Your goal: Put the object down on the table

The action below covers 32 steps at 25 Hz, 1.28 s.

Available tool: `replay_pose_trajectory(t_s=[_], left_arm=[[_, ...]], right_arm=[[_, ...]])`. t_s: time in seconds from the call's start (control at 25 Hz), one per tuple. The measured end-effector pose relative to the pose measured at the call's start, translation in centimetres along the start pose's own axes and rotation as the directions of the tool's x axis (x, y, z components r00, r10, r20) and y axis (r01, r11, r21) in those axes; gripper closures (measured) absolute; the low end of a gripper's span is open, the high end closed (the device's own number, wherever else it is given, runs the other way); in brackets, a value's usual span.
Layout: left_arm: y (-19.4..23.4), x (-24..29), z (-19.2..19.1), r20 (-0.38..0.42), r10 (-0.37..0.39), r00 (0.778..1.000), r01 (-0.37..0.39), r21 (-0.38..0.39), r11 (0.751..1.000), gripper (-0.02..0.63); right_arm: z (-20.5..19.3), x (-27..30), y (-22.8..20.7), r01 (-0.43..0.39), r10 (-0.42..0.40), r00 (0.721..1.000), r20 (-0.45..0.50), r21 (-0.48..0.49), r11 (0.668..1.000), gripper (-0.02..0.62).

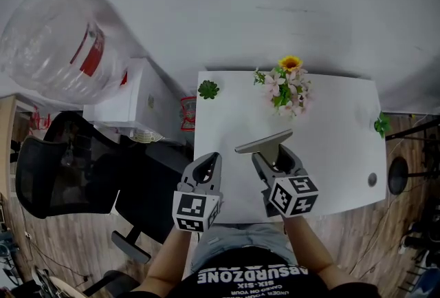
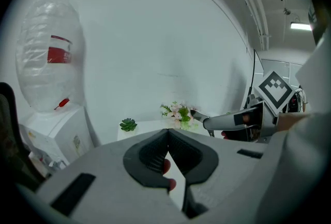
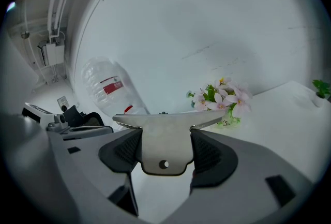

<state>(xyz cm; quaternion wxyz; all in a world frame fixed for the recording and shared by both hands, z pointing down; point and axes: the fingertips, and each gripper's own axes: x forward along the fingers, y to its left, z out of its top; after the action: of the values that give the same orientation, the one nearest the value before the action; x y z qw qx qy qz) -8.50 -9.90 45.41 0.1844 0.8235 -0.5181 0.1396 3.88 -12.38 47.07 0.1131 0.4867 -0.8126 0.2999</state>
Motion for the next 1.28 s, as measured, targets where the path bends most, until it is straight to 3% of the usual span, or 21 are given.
replay_pose_trajectory(t_s=[0.64, 1.28], left_arm=[[0.6, 2.6, -1.4, -0.05, -0.027, 0.998, 0.026, -0.013, 1.0, 0.6], [1.7, 4.3, -2.4, -0.078, -0.044, 0.996, 0.04, -0.053, 0.998, 0.6]], right_arm=[[-0.4, 2.7, -1.3, 0.017, -0.018, 0.999, -0.038, -0.012, 1.0, 0.306], [-1.6, 5.8, -1.5, 0.014, -0.027, 0.994, -0.111, -0.117, 0.993, 0.306]])
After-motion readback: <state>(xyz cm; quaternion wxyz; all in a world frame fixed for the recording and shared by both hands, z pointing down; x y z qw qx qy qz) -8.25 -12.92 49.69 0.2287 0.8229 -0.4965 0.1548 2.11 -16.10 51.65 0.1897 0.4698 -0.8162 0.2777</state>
